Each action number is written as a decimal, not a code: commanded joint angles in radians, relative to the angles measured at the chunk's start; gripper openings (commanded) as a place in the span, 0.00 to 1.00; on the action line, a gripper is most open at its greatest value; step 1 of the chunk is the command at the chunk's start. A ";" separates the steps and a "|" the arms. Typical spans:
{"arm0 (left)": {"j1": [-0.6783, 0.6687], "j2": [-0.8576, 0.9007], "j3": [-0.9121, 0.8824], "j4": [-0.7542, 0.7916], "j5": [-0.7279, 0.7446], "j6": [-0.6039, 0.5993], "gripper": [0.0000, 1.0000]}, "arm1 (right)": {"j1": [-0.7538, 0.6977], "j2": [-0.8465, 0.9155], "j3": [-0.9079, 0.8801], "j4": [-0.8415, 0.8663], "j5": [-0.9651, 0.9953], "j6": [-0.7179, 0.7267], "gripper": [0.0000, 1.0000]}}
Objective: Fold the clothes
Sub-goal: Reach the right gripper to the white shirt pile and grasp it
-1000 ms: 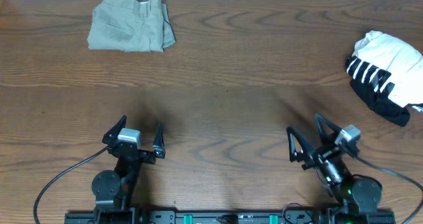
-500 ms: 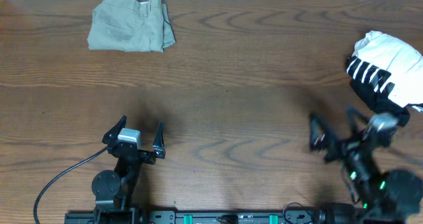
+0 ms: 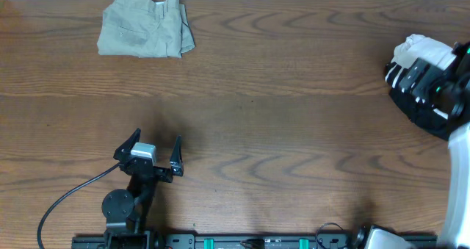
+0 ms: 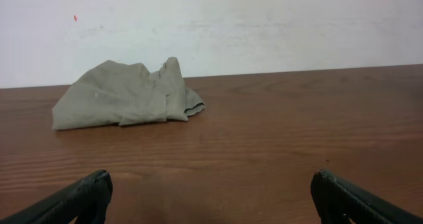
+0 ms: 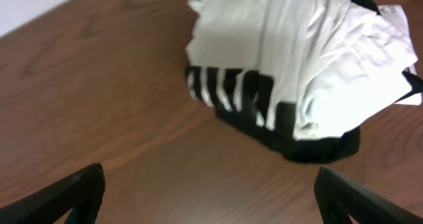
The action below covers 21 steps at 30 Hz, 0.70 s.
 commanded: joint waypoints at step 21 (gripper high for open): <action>0.005 -0.006 -0.018 -0.034 0.010 -0.004 0.98 | -0.323 0.378 0.065 0.176 -0.285 -0.050 0.90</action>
